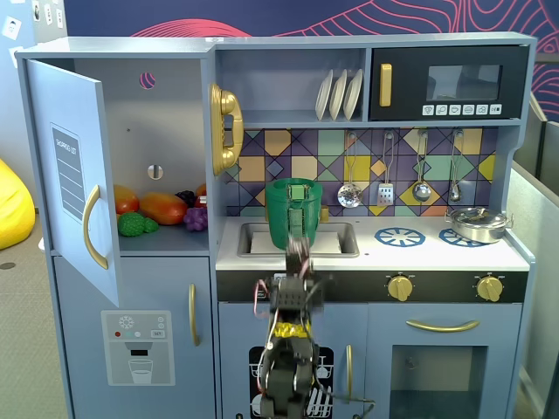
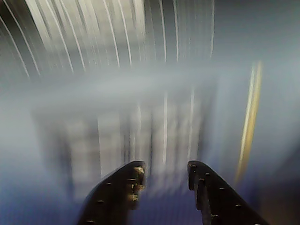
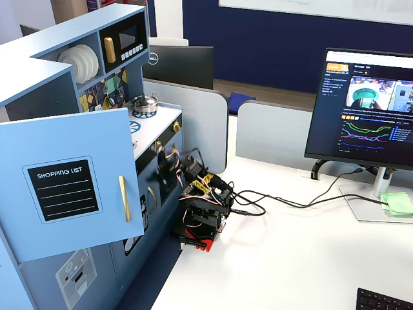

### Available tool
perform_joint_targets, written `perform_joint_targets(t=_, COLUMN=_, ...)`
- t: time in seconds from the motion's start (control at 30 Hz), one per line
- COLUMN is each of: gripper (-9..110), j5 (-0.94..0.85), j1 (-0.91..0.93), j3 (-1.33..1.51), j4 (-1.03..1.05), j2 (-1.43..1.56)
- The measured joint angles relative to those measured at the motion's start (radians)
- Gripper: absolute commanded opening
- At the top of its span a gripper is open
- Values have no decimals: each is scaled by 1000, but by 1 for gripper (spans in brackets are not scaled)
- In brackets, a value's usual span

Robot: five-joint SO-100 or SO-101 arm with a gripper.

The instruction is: Take off the lid from the green recipient and place it on the counter

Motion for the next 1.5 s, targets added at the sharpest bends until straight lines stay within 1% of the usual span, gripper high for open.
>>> perform_joint_targets(t=0.1, gripper=41, j5=15, j1=0, j3=-167, j4=-118, j2=-94)
perform_joint_targets(t=0.13, gripper=43, j5=15, j1=0, j3=-218, j4=-153, j2=-127)
perform_joint_targets(t=0.23, gripper=45, j5=12, j1=0, j3=-337, j4=-249, j2=-218)
perform_joint_targets(t=0.4, gripper=44, j5=11, j1=0, j3=-449, j4=-356, j2=-334)
perform_joint_targets(t=0.77, gripper=41, j5=-12, j1=0, j3=-578, j4=-465, j2=-517)
perform_joint_targets(t=1.23, gripper=38, j5=-25, j1=0, j3=-787, j4=-492, j2=-804)
perform_joint_targets(t=1.5, gripper=32, j5=-25, j1=0, j3=-856, j4=-489, j2=-868)
